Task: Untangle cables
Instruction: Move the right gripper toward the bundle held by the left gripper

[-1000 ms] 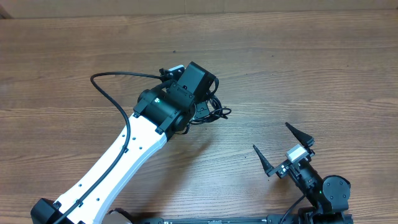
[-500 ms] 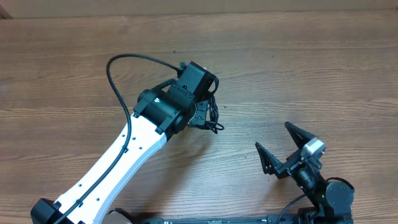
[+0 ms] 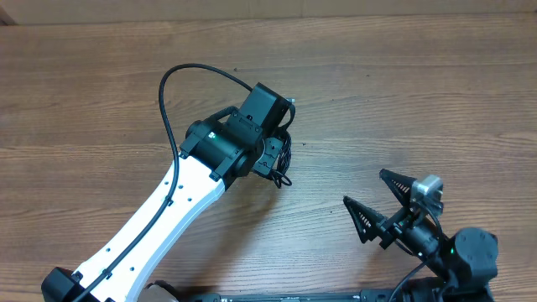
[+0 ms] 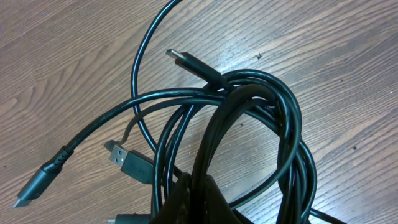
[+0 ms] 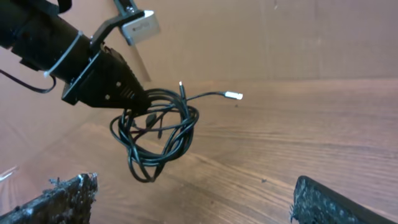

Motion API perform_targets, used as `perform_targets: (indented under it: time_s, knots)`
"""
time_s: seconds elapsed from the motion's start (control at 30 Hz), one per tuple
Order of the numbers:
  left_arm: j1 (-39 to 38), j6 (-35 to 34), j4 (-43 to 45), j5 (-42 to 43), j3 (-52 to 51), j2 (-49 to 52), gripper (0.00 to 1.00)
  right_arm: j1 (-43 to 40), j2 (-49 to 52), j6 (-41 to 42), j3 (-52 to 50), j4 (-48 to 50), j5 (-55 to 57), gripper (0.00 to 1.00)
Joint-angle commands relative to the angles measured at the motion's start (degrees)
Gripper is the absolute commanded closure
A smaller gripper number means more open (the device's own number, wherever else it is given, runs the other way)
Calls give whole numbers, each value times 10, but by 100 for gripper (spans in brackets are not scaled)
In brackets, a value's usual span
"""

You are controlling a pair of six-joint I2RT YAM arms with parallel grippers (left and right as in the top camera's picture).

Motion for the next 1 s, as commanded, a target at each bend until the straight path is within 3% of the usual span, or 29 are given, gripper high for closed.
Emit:
perform_targets:
  time_s: [0.0, 0.1, 0.2, 0.37, 0.53, 0.63, 0.77, 0.83, 0.97]
  knots:
    - [2, -26, 3, 1, 19, -13, 96, 3, 63, -27, 56, -26, -59, 0]
    - [2, -81, 6, 10, 19, -13, 96, 3, 115, -27, 82, -30, -108, 0]
    - [5, -104, 14, 79, 19, -13, 96, 3, 161, -27, 96, 1, -173, 0]
    - [45, -114, 7, 236, 19, -13, 96, 3, 179, 14, 96, 211, -362, 0]
    - [96, -132, -33, 305, 19, -12, 96, 3, 179, 136, 96, 351, -366, 0]
    - [111, -133, -55, 305, 19, -12, 96, 3, 184, 191, 96, 328, -332, 0]
    - [111, -133, -58, 305, 19, -12, 96, 3, 213, 216, 96, 234, -269, 1]
    - [111, -133, -58, 305, 19, -12, 96, 3, 238, 267, 96, 191, -215, 1]
    - [111, -133, -58, 294, 19, -12, 96, 3, 307, 287, 96, 183, -207, 0]
